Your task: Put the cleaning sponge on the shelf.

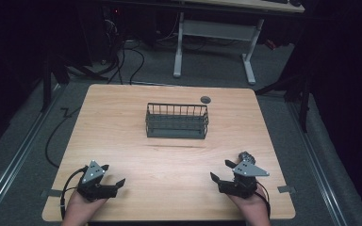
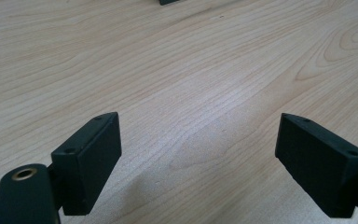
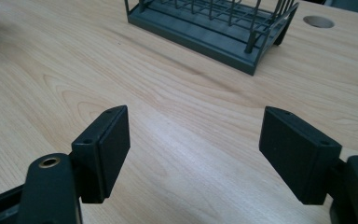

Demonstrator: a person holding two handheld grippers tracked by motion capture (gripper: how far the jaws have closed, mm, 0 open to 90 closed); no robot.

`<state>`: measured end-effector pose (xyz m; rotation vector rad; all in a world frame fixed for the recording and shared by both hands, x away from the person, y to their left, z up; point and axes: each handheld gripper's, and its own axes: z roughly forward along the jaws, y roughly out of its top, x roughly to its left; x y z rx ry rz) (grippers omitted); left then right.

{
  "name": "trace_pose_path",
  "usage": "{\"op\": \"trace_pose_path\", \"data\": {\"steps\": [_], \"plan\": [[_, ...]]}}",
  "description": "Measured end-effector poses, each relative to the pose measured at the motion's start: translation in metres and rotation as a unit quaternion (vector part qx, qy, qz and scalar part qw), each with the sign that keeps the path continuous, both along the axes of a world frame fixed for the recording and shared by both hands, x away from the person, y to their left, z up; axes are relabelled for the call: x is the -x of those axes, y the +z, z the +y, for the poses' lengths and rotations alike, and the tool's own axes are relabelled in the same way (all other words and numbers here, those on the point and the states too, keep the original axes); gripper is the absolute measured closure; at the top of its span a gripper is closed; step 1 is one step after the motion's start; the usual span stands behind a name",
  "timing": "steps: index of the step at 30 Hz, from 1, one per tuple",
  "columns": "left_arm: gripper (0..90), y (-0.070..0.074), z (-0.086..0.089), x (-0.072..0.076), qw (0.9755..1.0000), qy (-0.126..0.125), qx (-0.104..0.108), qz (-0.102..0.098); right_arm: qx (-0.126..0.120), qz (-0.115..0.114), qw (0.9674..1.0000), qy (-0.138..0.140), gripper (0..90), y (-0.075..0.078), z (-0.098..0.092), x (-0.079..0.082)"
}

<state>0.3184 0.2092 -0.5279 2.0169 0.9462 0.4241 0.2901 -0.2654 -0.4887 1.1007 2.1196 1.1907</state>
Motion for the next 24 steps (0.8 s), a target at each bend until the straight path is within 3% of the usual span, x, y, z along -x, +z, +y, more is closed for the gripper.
{"op": "trace_pose_path", "data": {"steps": [24], "plan": [[14.7, 0.000, 0.001, 0.002, 1.0000, 0.003, -0.002, -0.003, 0.023, -0.009, 0.9984, -0.050, 15.4, 0.011, -0.044, -0.003]]}}
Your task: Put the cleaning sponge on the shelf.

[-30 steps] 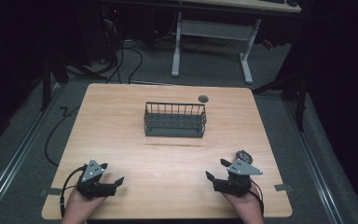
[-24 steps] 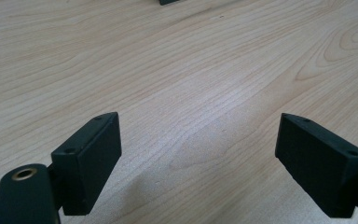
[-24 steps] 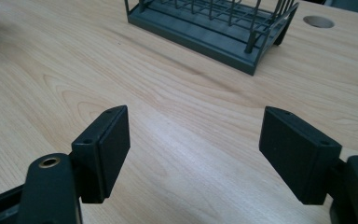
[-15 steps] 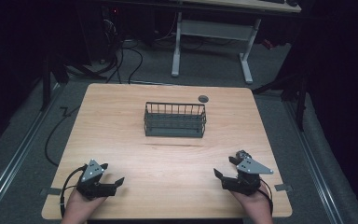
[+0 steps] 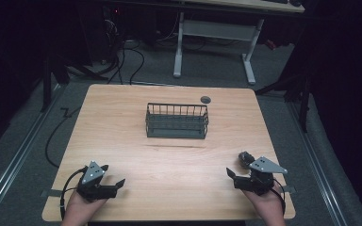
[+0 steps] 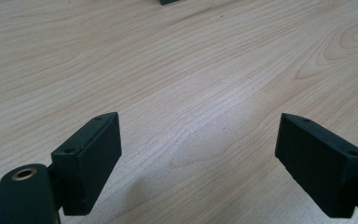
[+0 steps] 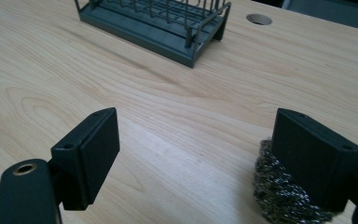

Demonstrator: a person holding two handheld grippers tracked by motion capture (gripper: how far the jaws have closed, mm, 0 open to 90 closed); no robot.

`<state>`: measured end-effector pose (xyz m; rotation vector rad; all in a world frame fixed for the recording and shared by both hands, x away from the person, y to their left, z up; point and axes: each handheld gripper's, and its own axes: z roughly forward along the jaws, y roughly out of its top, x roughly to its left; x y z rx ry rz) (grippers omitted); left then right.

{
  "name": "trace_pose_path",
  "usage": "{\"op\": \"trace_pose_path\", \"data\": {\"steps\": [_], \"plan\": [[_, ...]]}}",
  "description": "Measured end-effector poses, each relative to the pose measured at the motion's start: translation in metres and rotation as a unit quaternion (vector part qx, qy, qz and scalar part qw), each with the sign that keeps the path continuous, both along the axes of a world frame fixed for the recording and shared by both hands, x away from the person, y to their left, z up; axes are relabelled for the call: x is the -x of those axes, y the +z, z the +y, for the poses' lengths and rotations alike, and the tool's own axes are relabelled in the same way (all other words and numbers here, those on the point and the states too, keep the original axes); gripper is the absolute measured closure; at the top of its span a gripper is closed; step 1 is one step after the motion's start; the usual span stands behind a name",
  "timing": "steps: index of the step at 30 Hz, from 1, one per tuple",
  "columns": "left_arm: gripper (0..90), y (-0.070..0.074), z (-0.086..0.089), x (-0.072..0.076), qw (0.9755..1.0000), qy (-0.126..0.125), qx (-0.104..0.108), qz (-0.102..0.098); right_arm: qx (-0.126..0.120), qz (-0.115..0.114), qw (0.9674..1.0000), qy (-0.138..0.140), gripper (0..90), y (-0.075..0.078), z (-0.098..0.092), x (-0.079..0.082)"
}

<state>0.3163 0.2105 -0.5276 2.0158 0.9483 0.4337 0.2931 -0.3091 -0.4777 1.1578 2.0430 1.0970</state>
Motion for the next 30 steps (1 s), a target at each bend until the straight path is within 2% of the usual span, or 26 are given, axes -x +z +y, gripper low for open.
{"op": "trace_pose_path", "data": {"steps": [10, 20, 23, 30], "plan": [[14.7, -0.002, 0.007, 0.004, 0.9999, 0.012, 0.000, 0.003, 0.006, 0.009, 0.9994, -0.032, 15.3, -0.003, -0.022, -0.010], [14.7, -0.001, 0.016, 0.010, 0.9998, 0.022, 0.001, 0.002, -0.005, 0.027, 0.9980, -0.058, 15.4, -0.008, -0.042, -0.023], [14.7, -0.001, 0.018, 0.012, 0.9997, 0.026, 0.002, 0.000, -0.009, 0.035, 0.9973, -0.064, 15.4, -0.012, -0.045, -0.026], [14.7, -0.001, 0.022, 0.015, 0.9994, 0.033, 0.005, 0.000, 0.002, 0.062, 0.9955, -0.072, 15.4, -0.022, -0.049, -0.035]]}}
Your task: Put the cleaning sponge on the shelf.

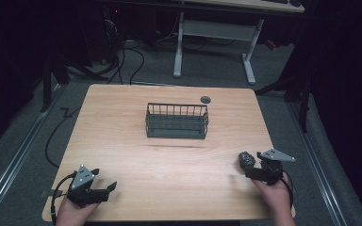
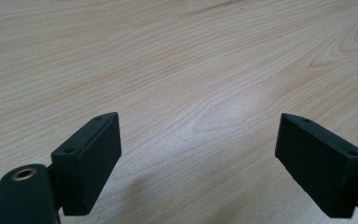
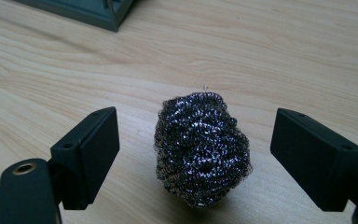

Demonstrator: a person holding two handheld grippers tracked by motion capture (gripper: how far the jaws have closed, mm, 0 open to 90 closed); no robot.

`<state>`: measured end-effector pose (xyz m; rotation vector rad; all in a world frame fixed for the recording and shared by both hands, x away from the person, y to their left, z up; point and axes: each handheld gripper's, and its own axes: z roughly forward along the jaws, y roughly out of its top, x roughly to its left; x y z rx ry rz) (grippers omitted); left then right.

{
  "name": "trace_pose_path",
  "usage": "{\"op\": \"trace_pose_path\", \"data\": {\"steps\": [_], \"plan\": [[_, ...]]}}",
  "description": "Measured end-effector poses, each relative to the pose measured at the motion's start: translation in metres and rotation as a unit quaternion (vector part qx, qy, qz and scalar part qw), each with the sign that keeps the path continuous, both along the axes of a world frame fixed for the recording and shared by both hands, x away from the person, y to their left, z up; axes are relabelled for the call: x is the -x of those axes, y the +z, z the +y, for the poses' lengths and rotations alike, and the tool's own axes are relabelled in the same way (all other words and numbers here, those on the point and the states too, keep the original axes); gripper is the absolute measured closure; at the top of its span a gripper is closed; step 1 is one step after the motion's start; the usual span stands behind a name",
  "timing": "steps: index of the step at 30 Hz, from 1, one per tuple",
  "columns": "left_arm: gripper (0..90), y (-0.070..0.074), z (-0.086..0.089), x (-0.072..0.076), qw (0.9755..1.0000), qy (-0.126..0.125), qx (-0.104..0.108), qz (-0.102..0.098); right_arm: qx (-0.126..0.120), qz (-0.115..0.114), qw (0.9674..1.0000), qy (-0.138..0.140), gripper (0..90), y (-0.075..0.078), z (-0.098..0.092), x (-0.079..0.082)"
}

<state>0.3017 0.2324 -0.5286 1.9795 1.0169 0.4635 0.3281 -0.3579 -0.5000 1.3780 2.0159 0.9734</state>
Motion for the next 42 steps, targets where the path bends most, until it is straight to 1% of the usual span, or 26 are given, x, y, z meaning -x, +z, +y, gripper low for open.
{"op": "trace_pose_path", "data": {"steps": [4, 9, 11, 16, 20, 22, 27, 30, 34, 37, 39, 42], "plan": [[14.7, 0.001, 0.001, 0.001, 1.0000, 0.001, 0.001, 0.000, 0.002, 0.012, 0.9999, 0.003, 15.4, -0.004, 0.000, -0.004], [14.6, 0.001, 0.002, 0.002, 1.0000, 0.003, 0.002, -0.002, -0.013, 0.024, 0.9996, -0.005, 16.7, -0.008, -0.002, -0.005], [14.6, 0.002, 0.002, 0.003, 1.0000, 0.002, 0.001, -0.001, -0.015, 0.029, 0.9995, -0.006, 17.3, -0.009, -0.003, -0.005], [14.6, 0.002, 0.002, 0.002, 1.0000, 0.002, 0.001, -0.002, -0.002, 0.038, 0.9993, -0.003, 19.2, -0.012, -0.001, -0.008], [14.6, 0.000, 0.002, 0.003, 1.0000, -0.002, 0.002, 0.003, 0.008, 0.049, 0.9988, -0.001, 21.1, -0.016, 0.001, -0.010], [14.6, 0.000, 0.002, 0.003, 1.0000, -0.003, 0.002, 0.003, 0.008, 0.053, 0.9986, -0.002, 21.6, -0.018, 0.002, -0.011], [14.6, 0.001, 0.004, 0.004, 1.0000, -0.002, 0.005, -0.001, 0.016, 0.054, 0.9984, -0.001, 24.2, -0.019, 0.003, -0.011], [14.6, 0.002, 0.004, 0.004, 1.0000, -0.001, 0.006, -0.001, 0.015, 0.055, 0.9984, -0.002, 25.0, -0.019, 0.003, -0.011], [14.6, 0.002, 0.004, 0.005, 1.0000, -0.002, 0.006, -0.002, 0.017, 0.054, 0.9984, -0.002, 28.6, -0.019, 0.003, -0.010], [14.6, 0.002, 0.004, 0.004, 1.0000, -0.003, 0.005, -0.001, 0.017, 0.051, 0.9985, -0.004, 35.7, -0.019, 0.002, -0.010], [14.6, 0.002, 0.004, 0.004, 1.0000, -0.003, 0.005, -0.001, 0.013, 0.051, 0.9986, -0.004, 37.2, -0.017, 0.001, -0.009], [14.6, 0.002, 0.005, 0.004, 1.0000, -0.002, 0.006, -0.002, 0.017, 0.048, 0.9987, -0.004, 38.2, -0.016, 0.002, -0.008]]}}
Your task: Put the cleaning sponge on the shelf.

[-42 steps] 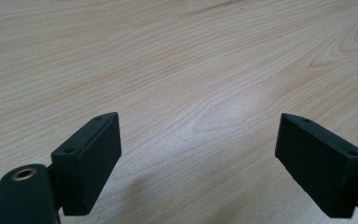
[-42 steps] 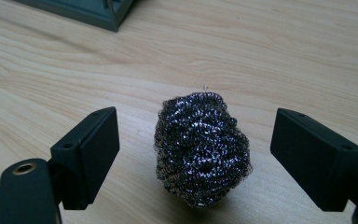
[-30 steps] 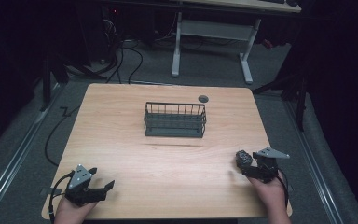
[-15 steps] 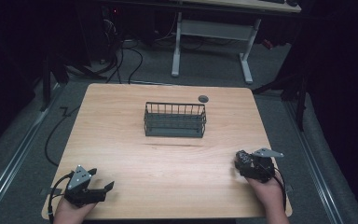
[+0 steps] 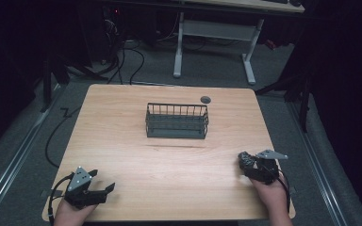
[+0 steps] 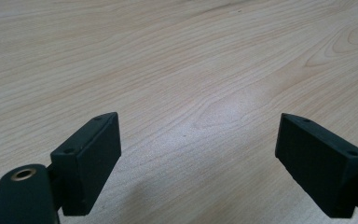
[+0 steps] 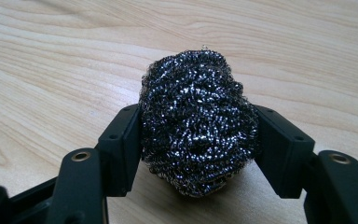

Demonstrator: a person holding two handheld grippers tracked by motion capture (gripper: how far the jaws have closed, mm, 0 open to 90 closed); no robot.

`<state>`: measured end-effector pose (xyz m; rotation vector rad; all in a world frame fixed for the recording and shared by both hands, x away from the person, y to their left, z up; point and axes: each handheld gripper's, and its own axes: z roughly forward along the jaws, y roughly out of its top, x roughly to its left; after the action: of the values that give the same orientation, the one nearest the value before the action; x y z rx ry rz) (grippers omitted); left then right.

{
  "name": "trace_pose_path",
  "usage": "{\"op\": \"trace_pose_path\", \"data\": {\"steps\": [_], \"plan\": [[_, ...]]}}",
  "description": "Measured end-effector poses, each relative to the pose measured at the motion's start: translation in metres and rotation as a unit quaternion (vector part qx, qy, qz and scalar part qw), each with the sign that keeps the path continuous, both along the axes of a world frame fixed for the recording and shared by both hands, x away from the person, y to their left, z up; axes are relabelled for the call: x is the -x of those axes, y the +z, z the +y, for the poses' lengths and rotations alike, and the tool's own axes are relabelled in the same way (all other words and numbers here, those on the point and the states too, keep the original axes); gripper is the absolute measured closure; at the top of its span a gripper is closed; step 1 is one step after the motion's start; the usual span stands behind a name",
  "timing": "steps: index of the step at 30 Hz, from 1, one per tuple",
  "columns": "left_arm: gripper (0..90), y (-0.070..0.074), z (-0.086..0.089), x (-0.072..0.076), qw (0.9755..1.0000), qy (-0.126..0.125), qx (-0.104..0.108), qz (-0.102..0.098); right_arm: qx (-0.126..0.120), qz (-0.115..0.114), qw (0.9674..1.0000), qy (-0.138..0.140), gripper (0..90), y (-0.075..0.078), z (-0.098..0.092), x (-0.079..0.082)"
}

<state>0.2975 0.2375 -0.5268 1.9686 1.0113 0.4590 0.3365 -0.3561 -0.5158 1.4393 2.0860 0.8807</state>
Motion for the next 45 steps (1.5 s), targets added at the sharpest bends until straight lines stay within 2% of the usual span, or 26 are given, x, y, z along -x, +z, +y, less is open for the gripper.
{"op": "trace_pose_path", "data": {"steps": [13, 19, 22, 26, 27, 29, 34, 37, 40, 42, 45], "plan": [[14.6, -0.001, -0.005, -0.008, 1.0000, 0.004, 0.003, 0.005, -0.002, -0.022, 0.9997, 0.011, 38.6, 0.009, 0.010, 0.003], [14.3, 0.011, -0.014, -0.019, 0.9999, 0.009, 0.007, 0.007, -0.016, -0.027, 0.9994, 0.010, 38.6, 0.010, 0.014, 0.006], [14.3, 0.017, -0.019, -0.024, 0.9998, 0.011, 0.016, 0.002, -0.022, -0.035, 0.9991, 0.012, 38.7, 0.012, 0.016, 0.007], [14.3, 0.010, -0.022, -0.025, 0.9991, 0.007, 0.040, -0.005, -0.022, -0.047, 0.9986, 0.011, 38.7, 0.015, 0.024, 0.009], [14.3, 0.008, -0.022, -0.026, 0.9994, 0.003, 0.034, 0.002, -0.027, -0.048, 0.9984, 0.011, 38.6, 0.016, 0.026, 0.009], [14.1, 0.008, -0.022, -0.025, 0.9998, -0.004, 0.020, -0.005, -0.029, -0.050, 0.9983, 0.012, 38.6, 0.017, 0.031, 0.008], [14.1, 0.001, -0.017, -0.022, 0.9998, -0.013, 0.016, 0.008, -0.024, -0.055, 0.9980, 0.019, 39.2, 0.019, 0.044, 0.006], [14.1, 0.001, -0.017, -0.020, 0.9998, -0.019, 0.005, 0.001, -0.036, -0.057, 0.9975, 0.020, 39.5, 0.021, 0.050, 0.006], [14.0, 0.003, -0.015, -0.020, 0.9998, -0.020, 0.005, -0.004, -0.048, -0.058, 0.9970, 0.019, 39.6, 0.023, 0.056, 0.005], [13.7, 0.003, -0.013, -0.020, 0.9998, -0.018, 0.010, -0.005, -0.048, -0.058, 0.9970, 0.019, 39.6, 0.024, 0.059, 0.004], [13.4, 0.002, -0.012, -0.021, 0.9997, -0.022, 0.008, 0.002, -0.055, -0.058, 0.9967, 0.015, 39.6, 0.028, 0.062, 0.002]]}}
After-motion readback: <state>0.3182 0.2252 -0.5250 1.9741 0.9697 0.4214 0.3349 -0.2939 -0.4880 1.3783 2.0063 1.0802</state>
